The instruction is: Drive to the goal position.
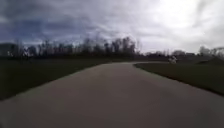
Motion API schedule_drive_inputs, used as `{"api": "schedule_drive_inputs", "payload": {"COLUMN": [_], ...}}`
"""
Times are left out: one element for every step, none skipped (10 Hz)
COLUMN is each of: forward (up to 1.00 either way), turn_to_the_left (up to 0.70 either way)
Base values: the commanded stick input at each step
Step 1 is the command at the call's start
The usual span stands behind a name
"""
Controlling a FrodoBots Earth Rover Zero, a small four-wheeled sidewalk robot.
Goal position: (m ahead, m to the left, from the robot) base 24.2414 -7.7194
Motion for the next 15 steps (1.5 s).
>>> {"api": "schedule_drive_inputs", "payload": {"forward": [1.0, 1.0, 1.0, 1.0, 1.0, 1.0, 1.0, 1.0, 1.0, 1.0, 1.0, 1.0, 1.0, 1.0, 1.0], "turn_to_the_left": [0.0, 0.0, 0.0, 0.0, 0.0, 0.0, 0.0, 0.0, 0.0, 0.0, 0.0, 0.0, 0.0, 0.0, 0.0]}}
